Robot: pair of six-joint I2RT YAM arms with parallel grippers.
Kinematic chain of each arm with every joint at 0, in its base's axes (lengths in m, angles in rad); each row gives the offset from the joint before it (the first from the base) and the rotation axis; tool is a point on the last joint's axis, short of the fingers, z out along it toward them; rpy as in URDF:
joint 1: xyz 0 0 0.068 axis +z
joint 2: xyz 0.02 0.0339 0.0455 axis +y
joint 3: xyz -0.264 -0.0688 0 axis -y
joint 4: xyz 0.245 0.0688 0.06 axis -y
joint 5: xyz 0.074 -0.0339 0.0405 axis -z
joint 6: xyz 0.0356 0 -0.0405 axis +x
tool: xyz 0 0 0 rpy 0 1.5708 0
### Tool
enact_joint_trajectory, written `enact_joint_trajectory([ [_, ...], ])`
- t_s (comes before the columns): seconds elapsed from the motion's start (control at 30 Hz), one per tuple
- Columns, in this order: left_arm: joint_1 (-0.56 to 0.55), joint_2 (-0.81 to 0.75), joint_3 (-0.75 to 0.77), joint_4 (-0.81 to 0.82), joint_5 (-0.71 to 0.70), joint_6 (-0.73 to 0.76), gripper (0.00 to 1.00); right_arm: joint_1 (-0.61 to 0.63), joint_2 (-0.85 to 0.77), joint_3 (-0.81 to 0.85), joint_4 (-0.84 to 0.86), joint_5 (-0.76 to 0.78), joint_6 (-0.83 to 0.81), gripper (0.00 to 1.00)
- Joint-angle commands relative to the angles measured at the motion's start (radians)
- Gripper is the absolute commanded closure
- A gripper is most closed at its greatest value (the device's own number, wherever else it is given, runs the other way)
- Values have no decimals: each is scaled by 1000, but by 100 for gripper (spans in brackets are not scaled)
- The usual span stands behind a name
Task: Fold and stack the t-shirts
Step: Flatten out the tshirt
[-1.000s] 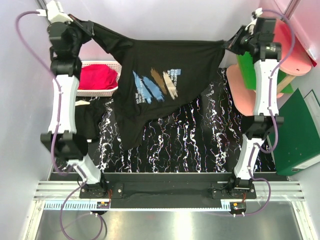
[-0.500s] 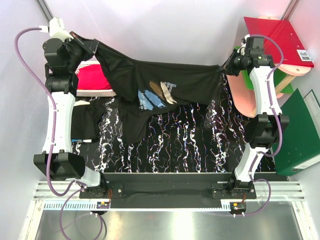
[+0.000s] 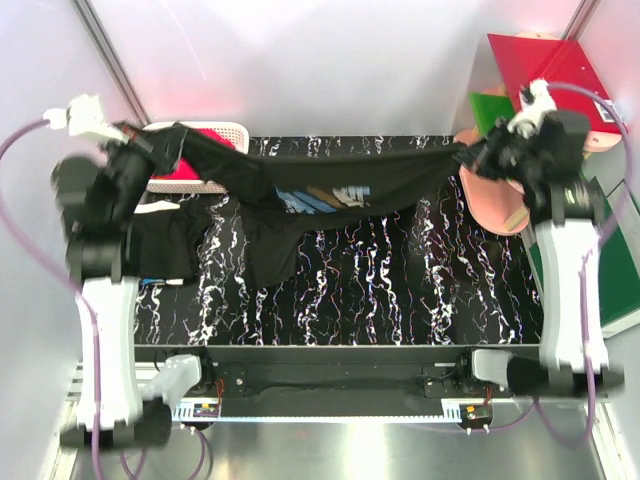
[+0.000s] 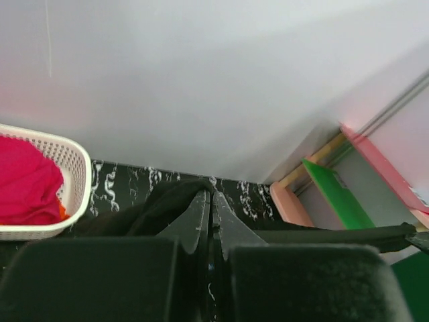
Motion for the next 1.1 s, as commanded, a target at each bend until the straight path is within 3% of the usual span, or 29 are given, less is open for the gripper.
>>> enact_joint_trajectory([
  [0.0,1,-208,-28,-1,17,95,100,8,-252,-106,36,81,-45,100],
  [0.2,1,-335,143,-110,-30,175,100,8,-555,-120,28,291,-57,100],
  [0.37,-1,-274,346,-99,-82,204,100,8,-538,27,46,376,-88,100],
  [0.6,-12,43,759,-139,-150,179,100,8,-309,124,106,502,-75,100],
  [0.7,-10,252,847,-142,-77,118,100,8,-180,93,131,461,-51,100],
  [0.8,-5,499,913,-139,90,2,100,8,-22,73,144,380,-33,100],
  [0.83,-5,618,924,-136,171,-41,100,8,15,64,151,361,-27,100],
  [0.93,-24,766,872,-131,214,-40,100,8,175,22,189,284,-24,100],
  [1.07,-25,864,676,-15,250,-72,100,8,360,-10,241,237,-42,100],
])
